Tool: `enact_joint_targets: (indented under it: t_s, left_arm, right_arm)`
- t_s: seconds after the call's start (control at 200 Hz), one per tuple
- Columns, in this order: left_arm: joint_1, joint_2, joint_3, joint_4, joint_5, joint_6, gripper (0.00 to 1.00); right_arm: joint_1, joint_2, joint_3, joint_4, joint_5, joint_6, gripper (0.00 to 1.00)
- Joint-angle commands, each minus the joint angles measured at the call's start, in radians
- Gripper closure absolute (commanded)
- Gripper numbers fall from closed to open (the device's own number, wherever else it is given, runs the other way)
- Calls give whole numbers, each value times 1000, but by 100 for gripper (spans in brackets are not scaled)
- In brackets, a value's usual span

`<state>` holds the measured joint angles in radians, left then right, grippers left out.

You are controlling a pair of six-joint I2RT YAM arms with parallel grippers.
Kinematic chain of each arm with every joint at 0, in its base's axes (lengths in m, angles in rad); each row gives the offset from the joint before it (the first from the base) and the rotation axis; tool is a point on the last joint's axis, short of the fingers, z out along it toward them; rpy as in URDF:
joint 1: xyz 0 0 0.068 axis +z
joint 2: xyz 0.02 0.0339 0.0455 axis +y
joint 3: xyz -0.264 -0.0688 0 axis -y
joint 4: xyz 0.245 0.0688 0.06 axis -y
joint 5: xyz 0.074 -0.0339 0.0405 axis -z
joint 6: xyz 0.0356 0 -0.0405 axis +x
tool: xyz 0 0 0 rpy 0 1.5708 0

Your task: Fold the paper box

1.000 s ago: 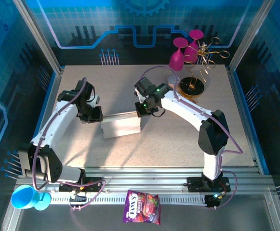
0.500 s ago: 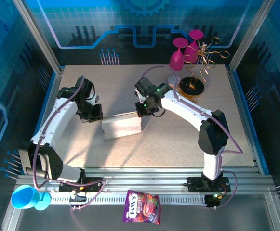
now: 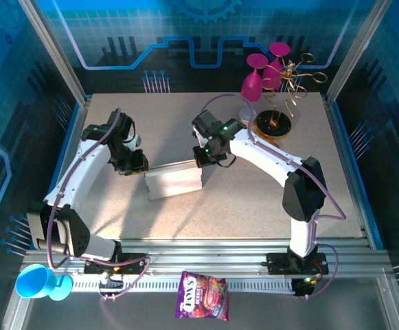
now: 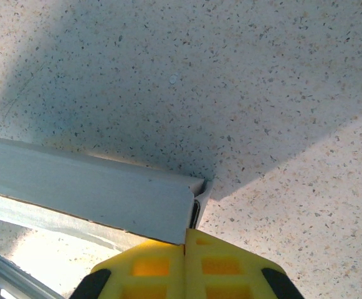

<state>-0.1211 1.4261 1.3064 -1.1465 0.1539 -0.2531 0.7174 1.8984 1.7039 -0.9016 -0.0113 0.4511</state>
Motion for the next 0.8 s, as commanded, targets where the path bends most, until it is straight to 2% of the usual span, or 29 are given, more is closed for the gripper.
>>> enact_joint_targets:
  t_s: [0.0, 0.17, 0.505, 0.796]
  left_arm:
    - [-6, 11, -7, 8, -5, 24, 77]
    - [-9, 17, -10, 19, -10, 34, 79]
    - [-20, -27, -43, 18, -53, 75, 68]
    - [-20, -70, -106, 51, 0, 159, 66]
  right_arm:
    - [3, 4, 28, -42, -18, -11, 100]
    - [2, 5, 39, -55, -22, -14, 100]
    - [-6, 18, 46, -60, -40, -13, 100]
    - [-16, 39, 73, -81, -67, -24, 100]
